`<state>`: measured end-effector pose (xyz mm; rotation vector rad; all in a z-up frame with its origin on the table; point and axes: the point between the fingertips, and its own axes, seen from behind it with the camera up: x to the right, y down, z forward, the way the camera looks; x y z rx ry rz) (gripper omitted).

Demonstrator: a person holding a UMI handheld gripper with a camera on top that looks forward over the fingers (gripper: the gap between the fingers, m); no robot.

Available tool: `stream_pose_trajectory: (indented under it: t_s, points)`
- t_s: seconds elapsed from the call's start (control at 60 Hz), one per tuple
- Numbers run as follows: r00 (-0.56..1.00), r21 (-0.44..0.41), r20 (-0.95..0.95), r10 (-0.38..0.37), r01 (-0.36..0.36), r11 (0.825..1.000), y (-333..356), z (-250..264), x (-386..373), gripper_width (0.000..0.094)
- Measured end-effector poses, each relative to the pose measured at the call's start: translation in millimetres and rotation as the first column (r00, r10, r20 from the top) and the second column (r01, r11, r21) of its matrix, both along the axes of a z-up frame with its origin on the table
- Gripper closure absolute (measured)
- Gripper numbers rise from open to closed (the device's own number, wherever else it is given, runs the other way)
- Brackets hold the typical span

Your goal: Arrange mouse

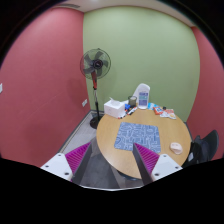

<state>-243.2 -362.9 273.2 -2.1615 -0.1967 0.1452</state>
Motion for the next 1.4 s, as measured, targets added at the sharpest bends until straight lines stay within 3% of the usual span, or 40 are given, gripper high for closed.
stream_pose_trajectory:
  t_s: [0.183, 0.45, 0.783, 0.95, 1.233, 1.4]
  points:
    - [0.999, -0.06, -0.021, -0.033, 0.032, 0.998, -8.0, -29.4, 33.5, 0.0108]
    - [0.995, -0.144, 0.016, -0.094, 0.095, 0.985, -10.0, -121.8, 167.4, 0.0106]
    - [0.976, -0.128, 0.091, -0.197, 0.208, 0.97, 69.5, -218.4, 361.1, 0.0101]
    - [0.976, -0.115, 0.137, -0.171, 0.187, 0.976, 120.8, -256.9, 407.4, 0.0102]
    - [0.988, -0.098, 0.11, -0.105, 0.116, 0.988, 182.8, -274.1, 419.9, 0.0104]
    - [0.988, -0.09, 0.088, -0.125, 0.133, 0.987, 216.6, -278.5, 427.0, 0.011]
